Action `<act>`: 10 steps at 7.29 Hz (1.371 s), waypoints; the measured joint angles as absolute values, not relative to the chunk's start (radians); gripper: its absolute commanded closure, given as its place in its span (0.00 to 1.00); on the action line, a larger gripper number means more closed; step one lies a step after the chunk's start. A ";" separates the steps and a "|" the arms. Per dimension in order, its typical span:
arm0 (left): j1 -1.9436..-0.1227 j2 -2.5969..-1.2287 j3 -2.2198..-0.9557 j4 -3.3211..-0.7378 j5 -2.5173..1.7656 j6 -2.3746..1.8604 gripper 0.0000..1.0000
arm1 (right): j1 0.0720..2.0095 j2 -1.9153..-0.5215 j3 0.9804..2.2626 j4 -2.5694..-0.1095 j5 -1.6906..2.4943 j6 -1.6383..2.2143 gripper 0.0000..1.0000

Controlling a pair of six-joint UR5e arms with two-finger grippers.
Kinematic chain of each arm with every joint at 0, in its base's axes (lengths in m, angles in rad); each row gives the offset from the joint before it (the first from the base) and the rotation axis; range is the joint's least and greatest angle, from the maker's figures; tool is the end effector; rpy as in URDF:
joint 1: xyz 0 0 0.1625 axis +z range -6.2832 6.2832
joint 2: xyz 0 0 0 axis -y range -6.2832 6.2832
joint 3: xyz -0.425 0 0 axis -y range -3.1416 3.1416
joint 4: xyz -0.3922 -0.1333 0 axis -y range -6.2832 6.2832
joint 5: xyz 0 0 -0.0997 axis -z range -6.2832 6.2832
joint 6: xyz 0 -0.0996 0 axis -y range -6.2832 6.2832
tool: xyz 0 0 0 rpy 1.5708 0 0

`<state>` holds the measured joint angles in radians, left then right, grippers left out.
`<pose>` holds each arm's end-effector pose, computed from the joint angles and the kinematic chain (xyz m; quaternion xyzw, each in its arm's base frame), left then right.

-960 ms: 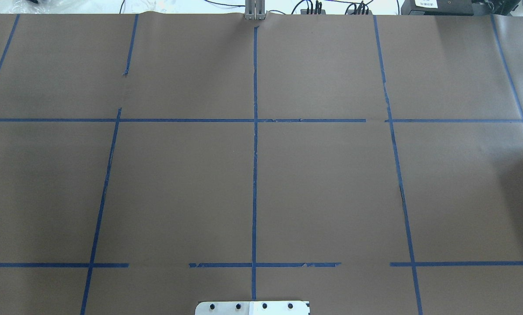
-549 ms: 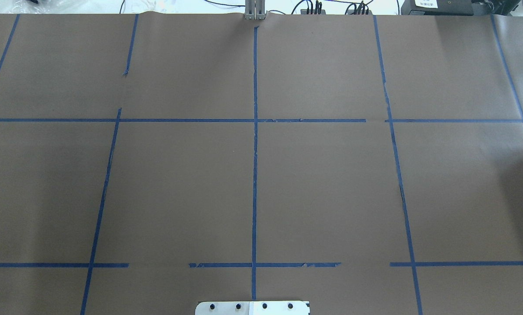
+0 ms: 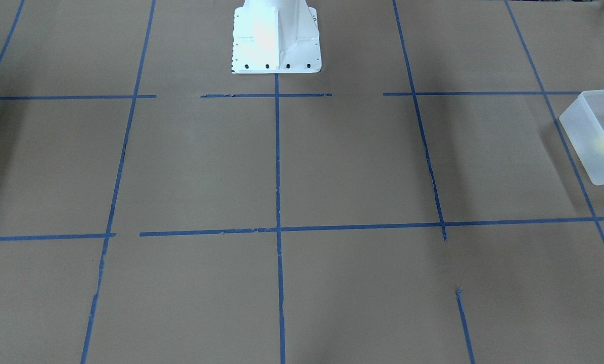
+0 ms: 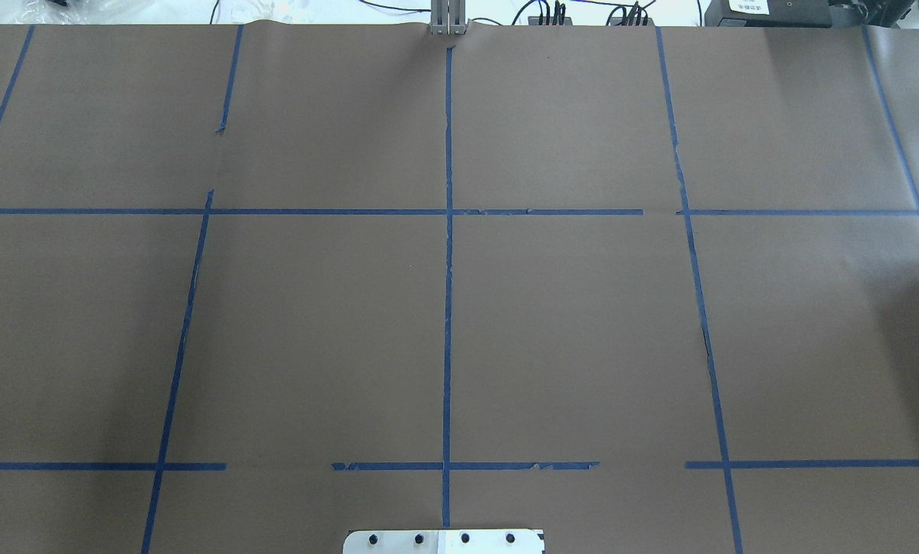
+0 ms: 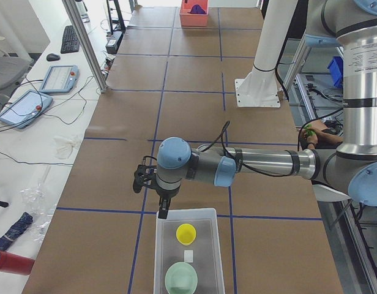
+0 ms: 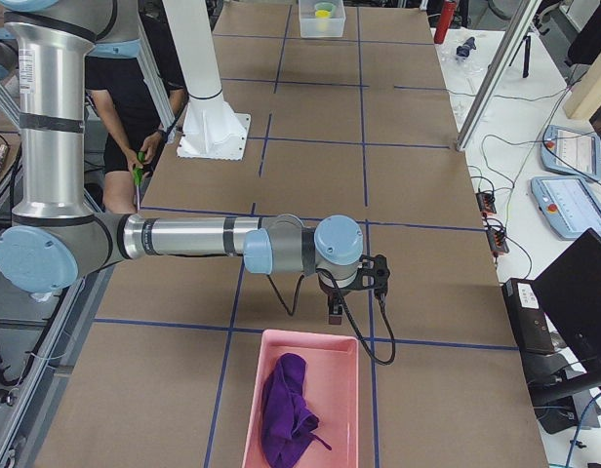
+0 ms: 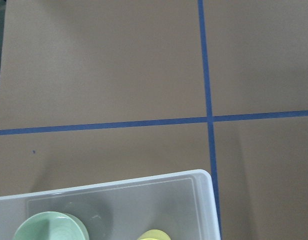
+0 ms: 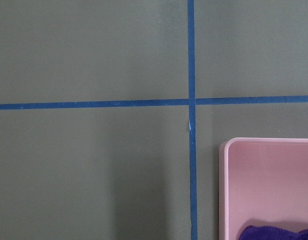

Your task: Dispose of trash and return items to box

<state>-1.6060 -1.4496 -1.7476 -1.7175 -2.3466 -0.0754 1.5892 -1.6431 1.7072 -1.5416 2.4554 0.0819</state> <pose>-0.0794 -0.4496 0.6122 0.0859 0.3781 -0.0128 0.9217 0.0648 -0.4647 0.6148 0.0286 -0.4287 0.0253 0.9027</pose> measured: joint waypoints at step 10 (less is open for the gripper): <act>-1.614 -1.463 -1.731 -1.705 -2.358 -0.094 0.00 | 1.589 -1.634 1.701 -1.542 2.454 0.083 0.00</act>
<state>-1.6145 -1.4628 -1.7310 -1.7052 -2.3585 -0.0936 1.5892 -1.6337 1.7005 -1.5416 2.4544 0.0828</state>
